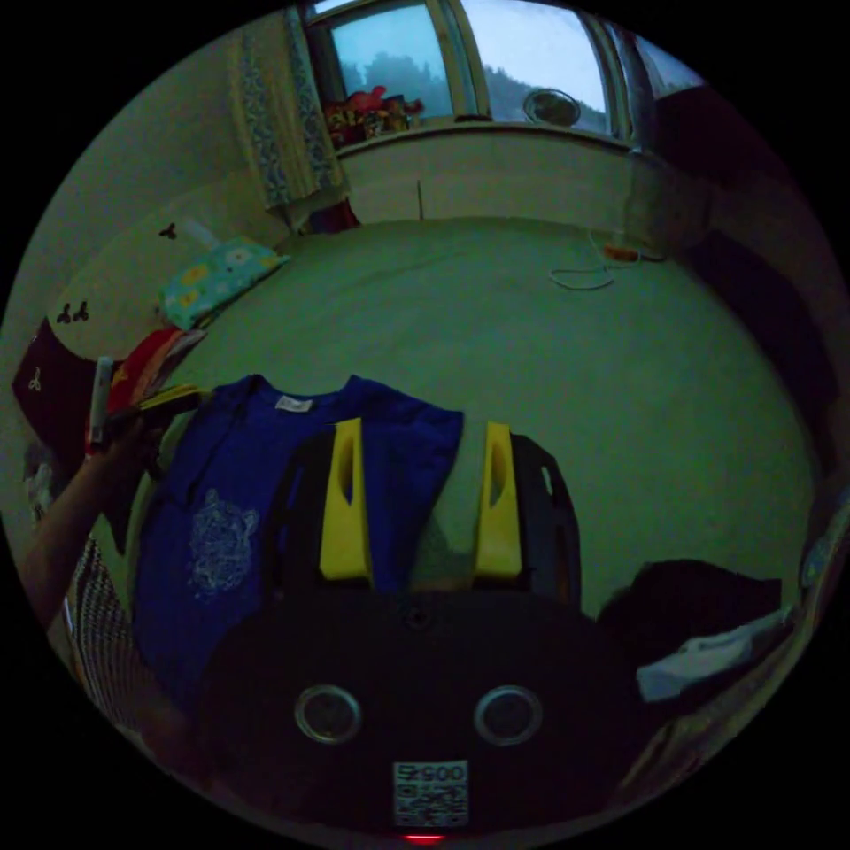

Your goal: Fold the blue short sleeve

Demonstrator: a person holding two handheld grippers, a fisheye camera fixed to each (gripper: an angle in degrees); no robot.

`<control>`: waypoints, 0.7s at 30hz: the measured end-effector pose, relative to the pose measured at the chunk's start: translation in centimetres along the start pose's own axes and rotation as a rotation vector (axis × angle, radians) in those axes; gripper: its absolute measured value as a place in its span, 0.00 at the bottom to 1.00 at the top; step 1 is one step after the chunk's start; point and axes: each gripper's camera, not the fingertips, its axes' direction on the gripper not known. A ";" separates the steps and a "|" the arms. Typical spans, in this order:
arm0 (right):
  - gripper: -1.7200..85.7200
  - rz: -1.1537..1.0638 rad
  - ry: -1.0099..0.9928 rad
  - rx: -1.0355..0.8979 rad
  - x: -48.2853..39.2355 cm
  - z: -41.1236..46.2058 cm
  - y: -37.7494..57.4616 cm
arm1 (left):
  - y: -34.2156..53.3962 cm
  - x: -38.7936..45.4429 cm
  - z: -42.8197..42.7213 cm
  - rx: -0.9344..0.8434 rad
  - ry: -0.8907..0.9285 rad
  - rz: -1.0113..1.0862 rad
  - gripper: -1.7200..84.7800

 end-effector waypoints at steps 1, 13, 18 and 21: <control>0.21 0.011 -0.003 -0.023 0.9 0.1 0.6 | -0.1 -0.2 0.2 -0.040 0.021 0.022 0.21; 0.01 0.047 -0.024 -0.175 3.8 -2.7 9.1 | 2.7 -1.9 -5.3 -0.173 0.052 0.053 0.08; 0.01 -0.004 0.014 -0.139 3.5 -9.4 13.0 | 5.6 -2.9 -11.7 -0.148 -0.009 0.106 0.07; 0.01 -0.015 0.009 -0.118 2.9 -14.3 15.7 | 8.0 -3.6 -17.1 -0.107 -0.008 0.115 0.07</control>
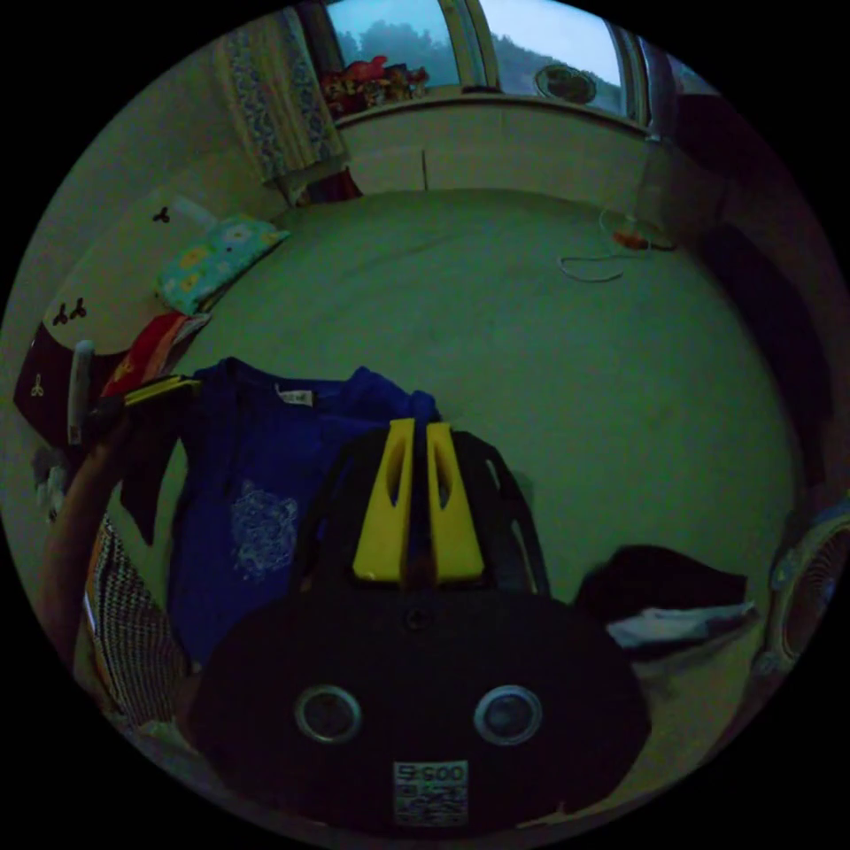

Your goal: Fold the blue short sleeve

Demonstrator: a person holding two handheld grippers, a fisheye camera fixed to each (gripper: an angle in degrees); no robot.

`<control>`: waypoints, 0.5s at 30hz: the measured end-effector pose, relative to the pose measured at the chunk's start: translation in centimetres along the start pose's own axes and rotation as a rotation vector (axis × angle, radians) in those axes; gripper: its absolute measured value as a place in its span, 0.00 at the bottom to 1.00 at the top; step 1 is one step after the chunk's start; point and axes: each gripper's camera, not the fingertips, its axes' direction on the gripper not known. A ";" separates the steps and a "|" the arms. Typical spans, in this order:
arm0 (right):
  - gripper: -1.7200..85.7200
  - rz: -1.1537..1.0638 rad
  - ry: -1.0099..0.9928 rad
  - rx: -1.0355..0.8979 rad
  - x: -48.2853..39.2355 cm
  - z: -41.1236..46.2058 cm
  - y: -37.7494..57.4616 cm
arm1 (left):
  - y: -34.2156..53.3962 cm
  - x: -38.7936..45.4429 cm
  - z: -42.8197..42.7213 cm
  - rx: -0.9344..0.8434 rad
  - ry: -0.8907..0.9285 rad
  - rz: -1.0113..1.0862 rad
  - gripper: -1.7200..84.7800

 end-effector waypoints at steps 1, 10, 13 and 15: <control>0.01 -0.002 0.004 0.015 -0.4 -1.9 1.4 | 1.4 -0.1 -2.0 0.009 -0.020 0.004 0.07; 0.01 -0.063 0.045 0.073 -5.1 -15.0 16.9 | 17.2 -1.5 -15.9 0.093 0.005 -0.047 0.07; 0.01 -0.088 0.019 0.081 -6.4 -18.5 24.4 | 24.9 -2.0 -19.6 0.122 0.058 -0.043 0.07; 0.01 -0.113 0.006 0.061 -7.3 -19.8 29.4 | 30.0 -2.2 -21.0 0.112 0.097 -0.034 0.07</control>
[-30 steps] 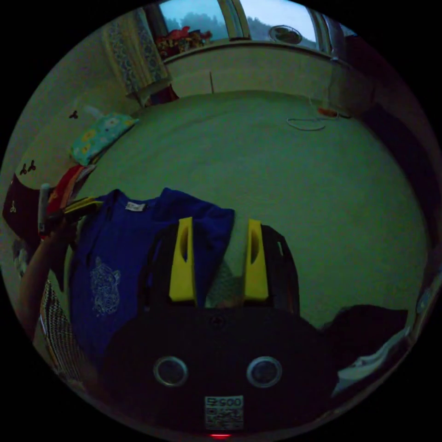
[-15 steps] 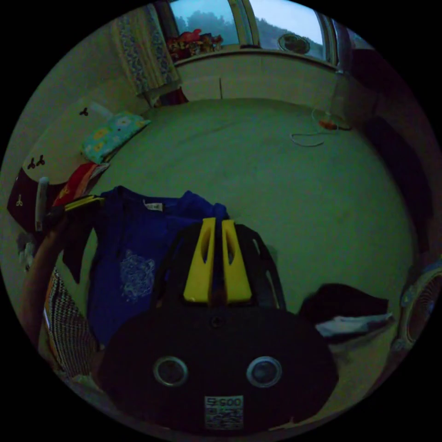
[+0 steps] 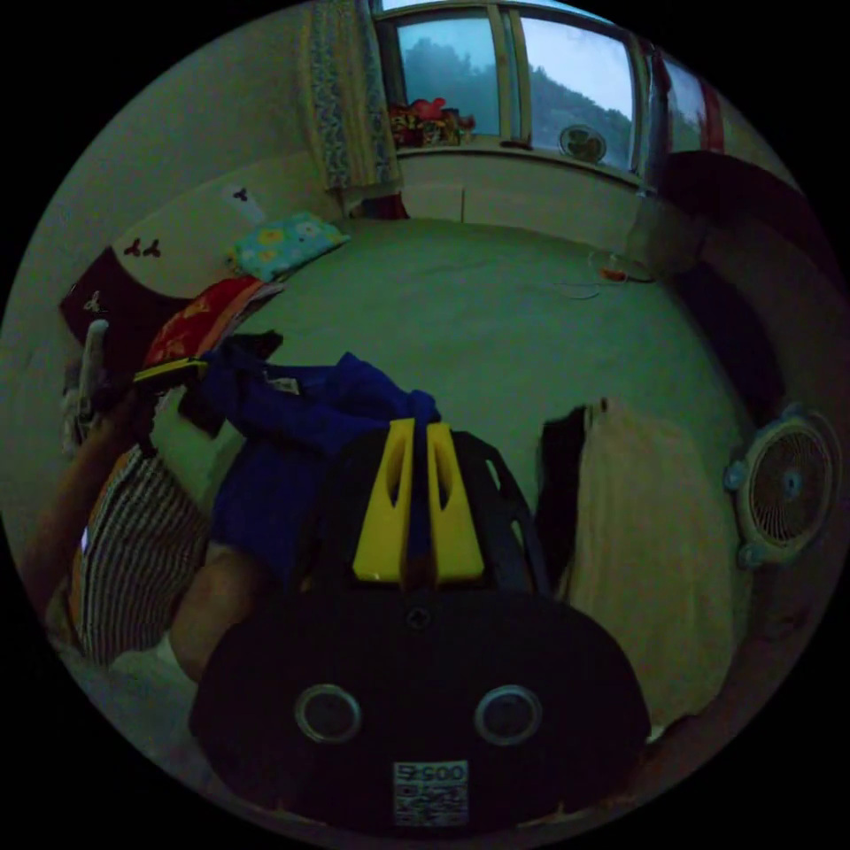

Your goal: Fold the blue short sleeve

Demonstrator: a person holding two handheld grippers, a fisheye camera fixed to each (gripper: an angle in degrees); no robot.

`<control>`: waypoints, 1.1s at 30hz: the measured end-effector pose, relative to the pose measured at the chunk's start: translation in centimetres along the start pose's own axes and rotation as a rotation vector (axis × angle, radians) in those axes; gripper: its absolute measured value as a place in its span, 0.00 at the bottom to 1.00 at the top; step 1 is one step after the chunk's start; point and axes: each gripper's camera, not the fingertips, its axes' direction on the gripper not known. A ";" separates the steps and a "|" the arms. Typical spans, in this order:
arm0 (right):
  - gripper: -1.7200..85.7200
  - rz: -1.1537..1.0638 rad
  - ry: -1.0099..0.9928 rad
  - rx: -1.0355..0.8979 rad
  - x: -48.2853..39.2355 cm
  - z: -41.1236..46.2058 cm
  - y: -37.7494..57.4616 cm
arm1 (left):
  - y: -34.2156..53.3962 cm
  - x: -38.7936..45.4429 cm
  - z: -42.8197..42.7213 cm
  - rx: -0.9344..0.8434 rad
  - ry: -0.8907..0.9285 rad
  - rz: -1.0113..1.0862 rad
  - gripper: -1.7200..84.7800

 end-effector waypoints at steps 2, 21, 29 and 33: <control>0.01 -0.001 -0.033 -0.026 -1.6 -1.2 6.7 | 5.0 -0.2 -1.2 -0.022 0.024 0.013 0.07; 0.20 -0.095 -0.016 -0.069 -8.2 -7.9 26.1 | 32.3 -9.2 -11.4 -0.016 0.077 -0.100 0.20; 0.20 -0.004 -0.071 -0.073 -9.0 -6.5 24.8 | 32.8 -10.5 -8.2 -0.078 0.098 -0.177 0.21; 0.22 0.099 0.005 -0.141 -8.7 -4.0 25.7 | 34.6 -10.6 -6.9 -0.089 0.115 -0.197 0.20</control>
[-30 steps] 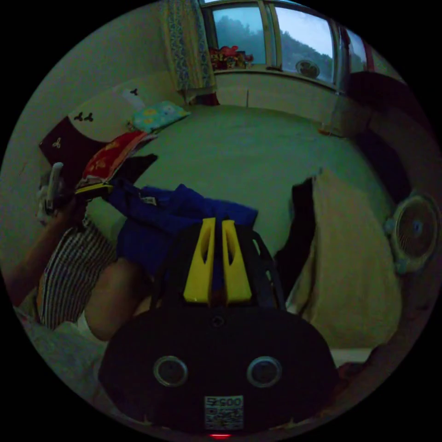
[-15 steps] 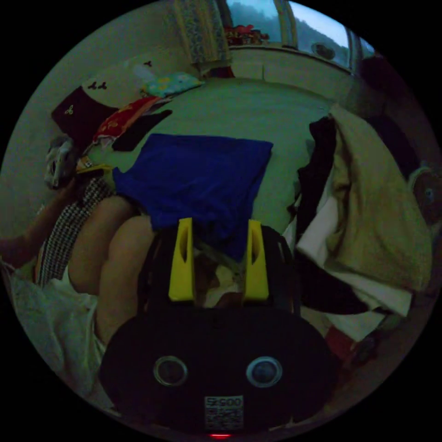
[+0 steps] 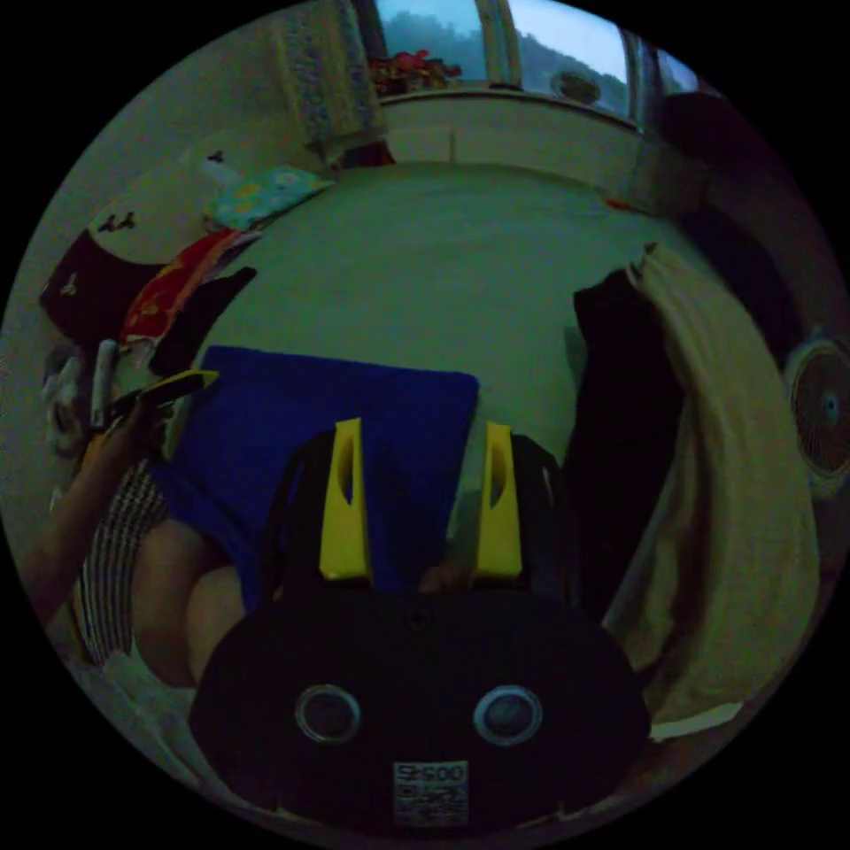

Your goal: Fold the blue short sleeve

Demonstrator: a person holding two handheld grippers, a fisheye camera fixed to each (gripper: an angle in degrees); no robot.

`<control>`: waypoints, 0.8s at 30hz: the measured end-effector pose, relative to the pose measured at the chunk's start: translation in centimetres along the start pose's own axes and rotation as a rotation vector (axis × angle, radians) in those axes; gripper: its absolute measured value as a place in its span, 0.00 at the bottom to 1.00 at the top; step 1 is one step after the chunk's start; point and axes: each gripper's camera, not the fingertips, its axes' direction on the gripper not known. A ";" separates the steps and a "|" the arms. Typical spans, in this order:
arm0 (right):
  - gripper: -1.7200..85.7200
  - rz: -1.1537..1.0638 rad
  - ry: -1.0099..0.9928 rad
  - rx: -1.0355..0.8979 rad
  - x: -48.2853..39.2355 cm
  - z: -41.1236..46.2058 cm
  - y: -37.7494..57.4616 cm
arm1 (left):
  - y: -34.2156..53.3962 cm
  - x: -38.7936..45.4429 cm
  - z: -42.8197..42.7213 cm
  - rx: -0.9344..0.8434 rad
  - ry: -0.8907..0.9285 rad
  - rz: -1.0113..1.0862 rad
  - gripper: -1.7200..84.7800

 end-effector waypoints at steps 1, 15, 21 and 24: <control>0.21 0.036 0.003 -0.022 0.1 0.9 0.3 | 0.6 -0.2 0.5 -0.014 -0.009 -0.013 0.20; 0.00 0.042 -0.091 0.067 -2.5 -0.5 2.9 | 3.7 0.8 -1.1 -0.042 -0.069 0.133 0.06; 0.01 0.087 0.037 0.153 -4.3 -2.0 -0.8 | 0.3 0.8 -1.4 0.004 -0.160 0.105 0.07; 0.04 0.135 0.121 0.095 -5.2 -2.0 -1.2 | -0.6 -0.2 -1.4 -0.044 -0.184 0.002 0.09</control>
